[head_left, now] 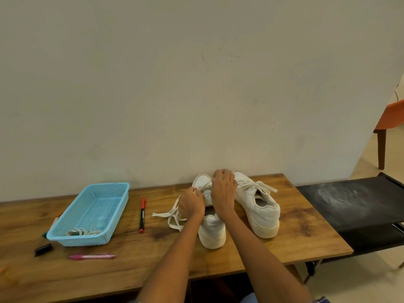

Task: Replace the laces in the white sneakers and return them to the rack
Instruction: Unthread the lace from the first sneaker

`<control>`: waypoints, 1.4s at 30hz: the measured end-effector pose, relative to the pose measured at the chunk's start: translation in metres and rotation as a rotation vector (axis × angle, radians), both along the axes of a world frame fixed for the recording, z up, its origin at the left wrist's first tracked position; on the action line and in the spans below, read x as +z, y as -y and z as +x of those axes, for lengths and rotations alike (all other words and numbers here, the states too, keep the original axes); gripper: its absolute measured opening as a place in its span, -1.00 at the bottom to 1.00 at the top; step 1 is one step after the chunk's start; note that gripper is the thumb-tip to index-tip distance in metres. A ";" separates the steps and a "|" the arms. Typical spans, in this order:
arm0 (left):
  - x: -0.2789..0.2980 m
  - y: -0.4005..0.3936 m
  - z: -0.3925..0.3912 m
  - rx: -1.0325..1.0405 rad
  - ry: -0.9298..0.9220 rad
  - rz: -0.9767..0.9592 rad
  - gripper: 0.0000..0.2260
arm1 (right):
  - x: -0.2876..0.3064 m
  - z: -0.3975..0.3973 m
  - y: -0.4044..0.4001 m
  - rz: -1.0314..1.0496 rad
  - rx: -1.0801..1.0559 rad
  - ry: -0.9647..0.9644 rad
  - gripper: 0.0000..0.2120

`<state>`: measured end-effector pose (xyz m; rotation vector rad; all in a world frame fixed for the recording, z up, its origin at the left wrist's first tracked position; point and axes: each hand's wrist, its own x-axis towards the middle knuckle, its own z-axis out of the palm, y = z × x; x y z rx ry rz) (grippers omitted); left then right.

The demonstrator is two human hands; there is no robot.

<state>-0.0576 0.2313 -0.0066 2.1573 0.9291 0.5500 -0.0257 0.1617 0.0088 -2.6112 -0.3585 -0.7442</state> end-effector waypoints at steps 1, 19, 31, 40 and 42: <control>-0.001 0.000 0.000 0.004 0.001 -0.010 -0.77 | -0.001 0.000 0.000 0.025 0.038 0.006 -0.80; 0.002 0.001 -0.007 -0.001 0.032 -0.011 -0.72 | -0.003 0.005 -0.003 -0.101 0.080 -0.049 -0.74; 0.006 0.003 -0.011 0.001 0.006 0.004 -0.71 | -0.002 0.002 0.000 -0.291 0.253 -0.310 -0.66; 0.004 0.002 -0.008 -0.003 -0.002 0.002 -0.73 | -0.009 0.005 0.003 0.163 -0.096 -0.006 -0.70; 0.003 0.003 -0.008 -0.009 0.006 0.016 -0.71 | -0.009 0.005 0.000 -0.031 0.063 -0.147 -0.65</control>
